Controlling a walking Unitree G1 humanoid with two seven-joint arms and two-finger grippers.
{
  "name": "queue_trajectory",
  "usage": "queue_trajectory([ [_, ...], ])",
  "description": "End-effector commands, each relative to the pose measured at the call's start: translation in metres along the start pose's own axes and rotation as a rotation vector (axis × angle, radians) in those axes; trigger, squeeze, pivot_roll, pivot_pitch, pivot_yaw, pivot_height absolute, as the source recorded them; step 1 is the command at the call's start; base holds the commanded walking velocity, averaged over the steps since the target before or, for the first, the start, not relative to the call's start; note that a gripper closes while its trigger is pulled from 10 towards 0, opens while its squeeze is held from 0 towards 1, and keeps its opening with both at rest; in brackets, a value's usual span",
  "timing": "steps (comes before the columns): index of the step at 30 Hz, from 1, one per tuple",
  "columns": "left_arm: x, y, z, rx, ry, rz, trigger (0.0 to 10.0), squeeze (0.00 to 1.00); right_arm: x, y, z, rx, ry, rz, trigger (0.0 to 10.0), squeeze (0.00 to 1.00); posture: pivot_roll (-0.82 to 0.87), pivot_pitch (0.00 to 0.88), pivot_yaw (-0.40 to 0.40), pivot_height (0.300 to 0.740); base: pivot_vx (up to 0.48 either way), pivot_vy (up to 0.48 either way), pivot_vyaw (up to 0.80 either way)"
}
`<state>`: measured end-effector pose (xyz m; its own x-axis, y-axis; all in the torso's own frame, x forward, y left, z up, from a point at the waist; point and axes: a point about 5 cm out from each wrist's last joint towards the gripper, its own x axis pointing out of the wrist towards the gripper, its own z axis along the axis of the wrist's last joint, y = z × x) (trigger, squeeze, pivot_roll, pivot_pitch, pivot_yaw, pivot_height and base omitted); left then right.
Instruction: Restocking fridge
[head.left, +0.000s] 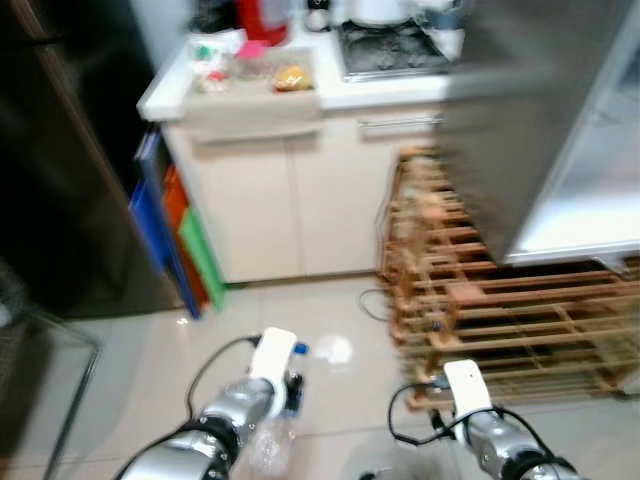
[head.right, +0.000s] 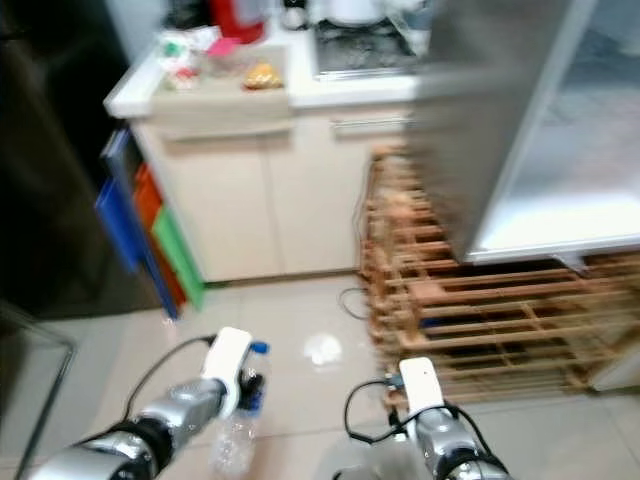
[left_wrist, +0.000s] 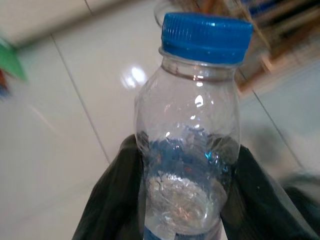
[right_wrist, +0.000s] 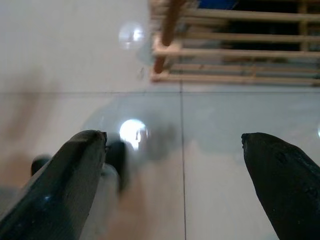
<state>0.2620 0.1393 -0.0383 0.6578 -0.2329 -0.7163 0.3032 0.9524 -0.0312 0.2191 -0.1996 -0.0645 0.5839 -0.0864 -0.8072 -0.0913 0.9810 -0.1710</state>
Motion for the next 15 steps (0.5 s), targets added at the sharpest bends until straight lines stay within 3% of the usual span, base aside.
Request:
queue_trajectory([
  [1,-0.005,0.016,0.024,-0.001,-0.174,0.036,10.0,0.00,-0.001,-0.002,0.041,0.004,-0.204,-0.019,10.0,0.00,-0.17,0.000,0.084,0.740,0.000,0.000,-0.76],
  [2,-0.009,0.023,0.034,-0.015,-0.267,0.044,10.0,0.00,-0.004,-0.004,0.058,0.003,-0.316,-0.037,10.0,0.00,-0.17,0.000,0.081,0.740,0.000,0.000,-0.76],
  [3,-0.009,0.023,0.034,-0.015,-0.267,0.044,10.0,0.00,-0.004,-0.004,0.058,0.003,-0.316,-0.037,10.0,0.00,-0.17,0.000,0.081,0.740,0.000,0.000,-0.76],
  [5,-0.030,0.027,0.093,-0.041,-0.595,0.010,10.0,0.00,-0.036,-0.038,0.075,0.028,-0.648,-0.101,10.0,0.00,-0.17,0.000,0.071,0.740,0.000,0.000,-0.78],
  [8,-0.073,0.010,0.156,0.003,-0.899,-0.064,10.0,0.00,-0.073,-0.058,0.091,0.042,-0.859,-0.163,10.0,0.00,-0.17,0.000,0.067,0.740,0.000,0.000,-0.78],
  [9,-0.073,0.010,0.156,0.003,-0.899,-0.064,10.0,0.00,-0.073,-0.058,0.091,0.042,-0.859,-0.163,10.0,0.00,-0.17,0.000,0.067,0.740,0.000,0.000,-0.78],
  [12,-0.100,-0.012,0.183,0.015,-1.058,-0.170,10.0,0.00,-0.091,-0.059,0.116,0.062,-0.978,-0.202,10.0,0.00,-0.17,0.000,0.076,0.740,0.000,0.000,-0.78],
  [15,-0.104,-0.015,0.186,0.017,-1.085,-0.192,10.0,0.00,-0.094,-0.059,0.121,0.062,-1.008,-0.210,10.0,0.00,-0.17,0.000,0.077,0.740,0.000,0.000,-0.77],
])
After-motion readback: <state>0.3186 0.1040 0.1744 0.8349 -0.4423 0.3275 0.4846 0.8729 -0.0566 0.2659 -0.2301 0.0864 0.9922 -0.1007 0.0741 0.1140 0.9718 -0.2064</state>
